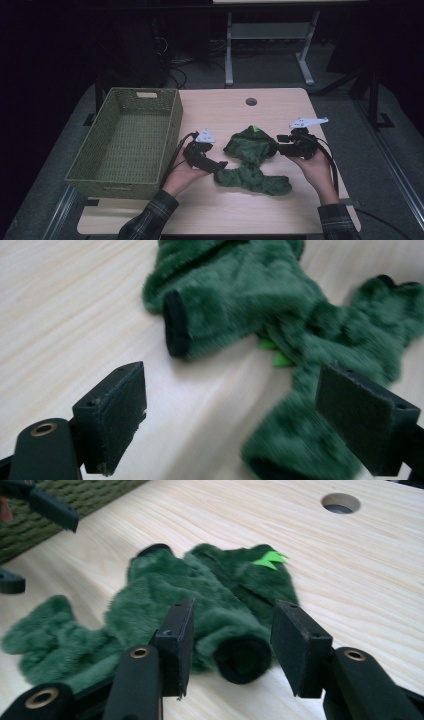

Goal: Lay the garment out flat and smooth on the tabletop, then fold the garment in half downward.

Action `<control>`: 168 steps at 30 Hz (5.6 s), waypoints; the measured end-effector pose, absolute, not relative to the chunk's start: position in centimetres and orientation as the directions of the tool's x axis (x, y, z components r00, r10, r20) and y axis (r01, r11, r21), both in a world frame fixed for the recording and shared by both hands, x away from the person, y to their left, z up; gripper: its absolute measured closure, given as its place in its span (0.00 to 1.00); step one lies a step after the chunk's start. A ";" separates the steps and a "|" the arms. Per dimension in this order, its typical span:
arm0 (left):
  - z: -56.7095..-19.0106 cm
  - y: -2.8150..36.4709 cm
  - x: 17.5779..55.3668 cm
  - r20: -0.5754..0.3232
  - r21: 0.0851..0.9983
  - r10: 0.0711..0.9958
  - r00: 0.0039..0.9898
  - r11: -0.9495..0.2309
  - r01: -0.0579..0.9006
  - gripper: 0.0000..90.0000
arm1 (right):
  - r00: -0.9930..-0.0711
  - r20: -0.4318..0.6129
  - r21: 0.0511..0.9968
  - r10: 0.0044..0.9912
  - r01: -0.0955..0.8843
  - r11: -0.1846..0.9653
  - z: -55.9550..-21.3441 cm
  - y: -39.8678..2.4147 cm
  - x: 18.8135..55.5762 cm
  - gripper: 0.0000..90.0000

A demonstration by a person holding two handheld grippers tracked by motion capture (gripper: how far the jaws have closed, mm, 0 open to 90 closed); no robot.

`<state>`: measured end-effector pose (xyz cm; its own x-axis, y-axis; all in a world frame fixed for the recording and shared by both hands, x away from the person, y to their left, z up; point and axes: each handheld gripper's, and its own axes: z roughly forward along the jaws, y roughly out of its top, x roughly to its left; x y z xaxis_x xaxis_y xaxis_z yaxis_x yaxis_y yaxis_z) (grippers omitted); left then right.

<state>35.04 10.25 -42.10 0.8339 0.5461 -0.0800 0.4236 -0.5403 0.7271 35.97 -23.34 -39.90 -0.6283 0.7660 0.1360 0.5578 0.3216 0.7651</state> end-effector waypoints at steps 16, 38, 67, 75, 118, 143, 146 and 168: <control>-44.3 12.5 28.3 -0.079 0.744 0.548 0.832 -0.523 0.416 0.14 | -0.735 0.135 0.760 0.664 0.507 0.406 -40.3 -18.2 33.9 0.54; -47.8 12.7 26.9 -0.002 0.720 0.496 0.868 -0.602 0.346 0.14 | -0.875 0.105 0.721 0.473 0.395 0.570 -42.4 -7.9 30.5 0.76; -47.7 12.7 26.9 0.001 0.717 0.497 0.868 -0.605 0.346 0.14 | -0.884 0.083 0.633 0.460 0.403 0.661 -46.1 -5.6 30.3 0.97; -47.8 12.7 26.9 0.000 0.718 0.496 0.868 -0.604 0.345 0.14 | -0.901 0.139 0.647 0.411 0.397 0.651 -45.3 -6.5 28.9 0.97; -47.8 12.7 26.9 -0.005 0.719 0.497 0.868 -0.601 0.349 0.14 | -0.740 0.157 0.737 0.654 0.529 0.421 -42.1 -19.9 29.1 0.87; -47.8 12.7 26.8 -0.005 0.719 0.498 0.867 -0.601 0.349 0.14 | -0.761 0.160 0.654 0.629 0.559 0.510 -45.3 -17.0 31.6 1.00; -47.8 12.7 26.8 -0.005 0.719 0.498 0.867 -0.601 0.349 0.14 | -0.764 0.156 0.620 0.627 0.570 0.540 -46.0 -16.6 31.8 1.00; -47.8 12.7 26.8 -0.004 0.718 0.498 0.867 -0.602 0.349 0.14 | -0.754 0.125 0.711 0.645 0.521 0.472 -43.1 -21.2 29.9 0.82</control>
